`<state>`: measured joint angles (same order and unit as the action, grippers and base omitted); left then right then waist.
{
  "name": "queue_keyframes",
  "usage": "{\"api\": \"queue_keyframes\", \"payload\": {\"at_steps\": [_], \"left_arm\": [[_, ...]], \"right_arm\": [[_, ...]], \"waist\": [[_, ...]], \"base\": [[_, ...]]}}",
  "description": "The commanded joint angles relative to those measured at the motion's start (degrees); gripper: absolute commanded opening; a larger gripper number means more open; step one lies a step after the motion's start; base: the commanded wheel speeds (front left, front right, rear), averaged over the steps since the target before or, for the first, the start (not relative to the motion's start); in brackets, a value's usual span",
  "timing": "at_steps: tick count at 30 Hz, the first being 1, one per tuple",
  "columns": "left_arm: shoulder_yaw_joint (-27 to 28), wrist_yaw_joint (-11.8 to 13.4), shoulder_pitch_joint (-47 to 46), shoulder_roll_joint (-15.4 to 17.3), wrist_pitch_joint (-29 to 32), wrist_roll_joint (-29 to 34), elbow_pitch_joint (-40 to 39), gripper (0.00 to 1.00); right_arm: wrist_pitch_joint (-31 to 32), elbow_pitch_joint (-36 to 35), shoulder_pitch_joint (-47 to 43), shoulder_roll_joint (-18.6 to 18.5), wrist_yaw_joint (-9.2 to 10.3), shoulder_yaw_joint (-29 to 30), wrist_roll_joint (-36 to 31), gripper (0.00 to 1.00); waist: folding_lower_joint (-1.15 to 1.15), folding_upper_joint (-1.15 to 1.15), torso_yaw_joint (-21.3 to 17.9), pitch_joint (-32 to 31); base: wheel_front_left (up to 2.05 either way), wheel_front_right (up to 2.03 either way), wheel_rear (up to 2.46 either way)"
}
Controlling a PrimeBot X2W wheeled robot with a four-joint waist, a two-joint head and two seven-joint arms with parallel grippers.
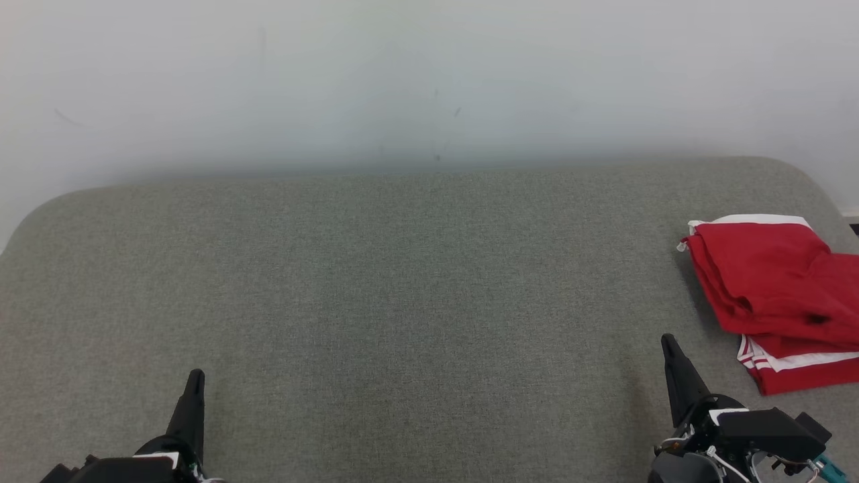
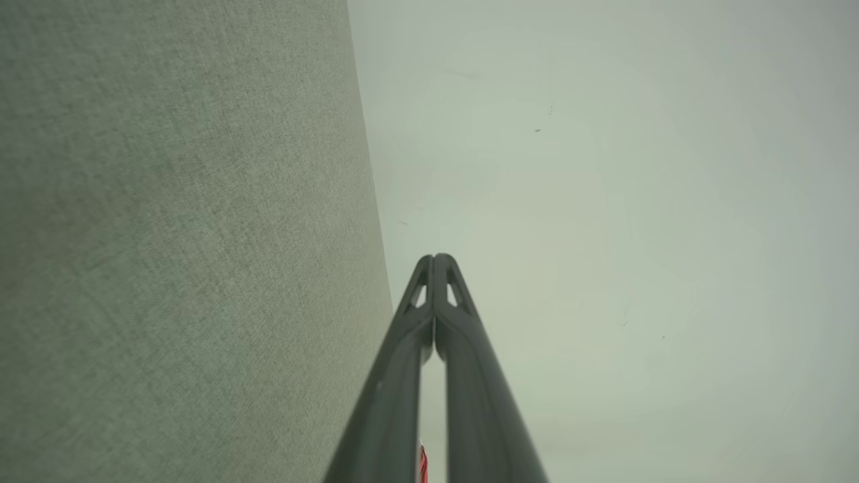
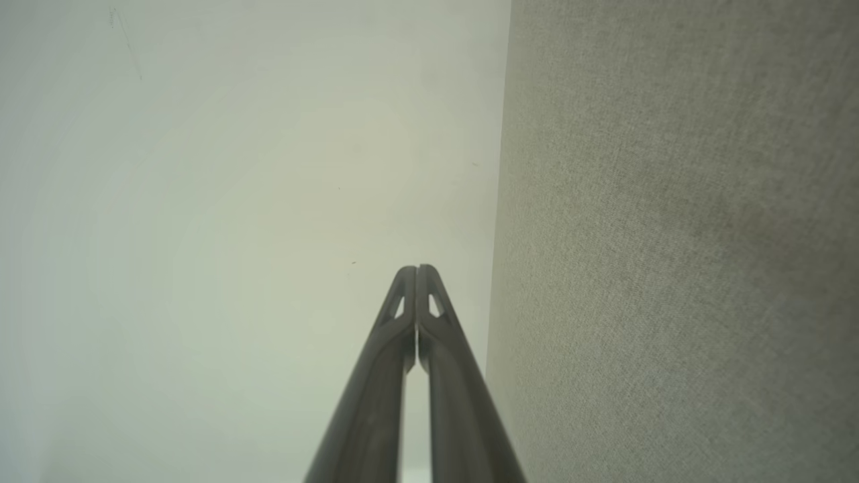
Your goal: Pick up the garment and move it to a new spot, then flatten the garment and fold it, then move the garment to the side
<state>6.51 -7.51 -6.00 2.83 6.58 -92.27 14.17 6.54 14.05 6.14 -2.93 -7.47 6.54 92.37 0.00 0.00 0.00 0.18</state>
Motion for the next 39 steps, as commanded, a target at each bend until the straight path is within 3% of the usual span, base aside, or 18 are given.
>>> {"api": "queue_keyframes", "payload": {"at_steps": [1,39], "left_arm": [[0.1,-0.1,-0.6,0.1,0.1,-0.3,-0.2,0.0],[0.1,-0.1,-0.5,0.1,0.1,-0.3,-0.2,0.0]], "right_arm": [[0.1,0.0,0.3,0.1,-0.04,0.0,0.1,0.0],[0.1,0.0,0.3,0.1,-0.04,0.0,0.1,0.0]], "waist": [[0.0,0.0,0.0,0.0],[0.0,0.0,0.0,0.0]], "base": [[0.0,0.0,0.0],[0.0,0.0,0.0]]}}
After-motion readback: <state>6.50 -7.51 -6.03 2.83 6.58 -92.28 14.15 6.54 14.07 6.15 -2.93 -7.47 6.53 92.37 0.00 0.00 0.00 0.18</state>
